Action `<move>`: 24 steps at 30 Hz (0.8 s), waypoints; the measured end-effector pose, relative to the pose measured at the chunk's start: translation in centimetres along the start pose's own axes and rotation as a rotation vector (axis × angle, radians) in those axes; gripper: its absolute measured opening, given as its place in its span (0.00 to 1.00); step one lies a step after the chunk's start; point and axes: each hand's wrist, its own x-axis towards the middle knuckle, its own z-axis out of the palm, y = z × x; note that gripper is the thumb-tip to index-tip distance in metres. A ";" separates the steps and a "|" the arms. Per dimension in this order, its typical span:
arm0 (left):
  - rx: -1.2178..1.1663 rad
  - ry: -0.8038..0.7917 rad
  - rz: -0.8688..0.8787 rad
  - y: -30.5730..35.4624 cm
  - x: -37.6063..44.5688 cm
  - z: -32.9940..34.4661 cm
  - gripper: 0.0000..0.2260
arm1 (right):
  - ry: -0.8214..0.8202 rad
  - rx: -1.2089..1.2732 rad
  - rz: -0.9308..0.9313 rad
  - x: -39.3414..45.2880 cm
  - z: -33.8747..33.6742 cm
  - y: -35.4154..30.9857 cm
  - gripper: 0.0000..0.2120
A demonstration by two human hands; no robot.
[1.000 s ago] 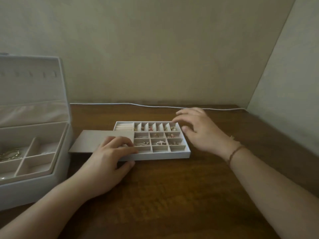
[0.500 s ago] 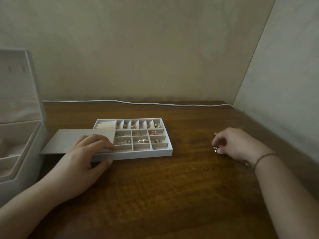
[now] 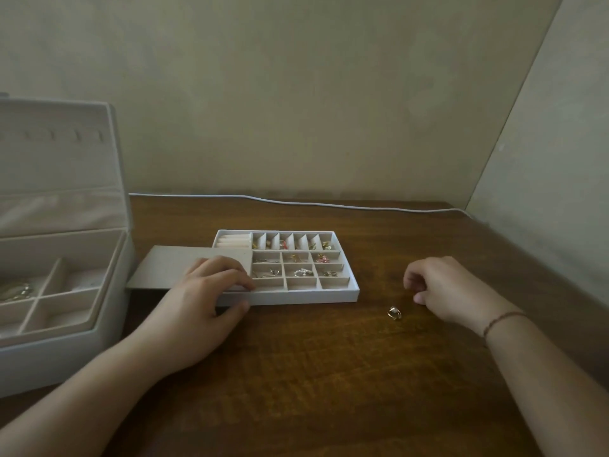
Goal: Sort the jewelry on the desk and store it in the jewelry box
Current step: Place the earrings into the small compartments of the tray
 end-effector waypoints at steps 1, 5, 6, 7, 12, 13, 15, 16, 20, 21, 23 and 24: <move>0.002 0.001 0.003 0.0 0.0 0.0 0.10 | 0.000 0.007 -0.006 0.0 0.1 0.2 0.10; 0.006 0.003 -0.003 0.1 0.0 -0.1 0.09 | -0.081 0.147 -0.080 -0.5 -0.6 0.7 0.09; 0.006 0.004 -0.005 0.2 0.0 -0.1 0.09 | -0.116 0.214 -0.137 -0.8 -1.0 0.5 0.09; 0.005 0.005 -0.007 0.2 0.0 -0.1 0.09 | -0.151 0.298 -0.191 -1.2 -1.2 0.2 0.10; -0.019 0.008 -0.035 0.4 0.1 -0.2 0.08 | -0.219 0.171 -0.250 -1.8 -1.1 -1.8 0.12; -0.023 0.011 -0.036 0.4 0.0 -0.2 0.08 | -0.202 0.123 -0.246 -1.8 -1.0 -2.1 0.10; -0.028 0.014 -0.039 0.4 0.0 -0.2 0.08 | -0.183 0.075 -0.230 -1.9 -0.9 -2.4 0.06; -0.031 0.014 -0.039 0.4 -0.1 -0.2 0.08 | -0.183 0.060 -0.216 -2.0 -0.9 -2.5 0.05; -0.036 0.022 -0.043 0.5 -0.1 -0.2 0.08 | -0.164 0.043 -0.194 -2.1 -0.5 -3.1 0.07; -0.036 0.020 -0.044 0.5 -0.1 -0.2 0.08 | -0.161 0.054 -0.197 -2.0 -0.4 -3.2 0.08; -0.036 0.013 -0.040 0.4 -0.1 -0.3 0.08 | -0.171 0.090 -0.206 -1.8 -0.4 -3.2 0.11; -0.035 0.012 -0.036 0.4 -0.1 -0.3 0.08 | -0.174 0.116 -0.214 -1.8 -0.4 -3.0 0.12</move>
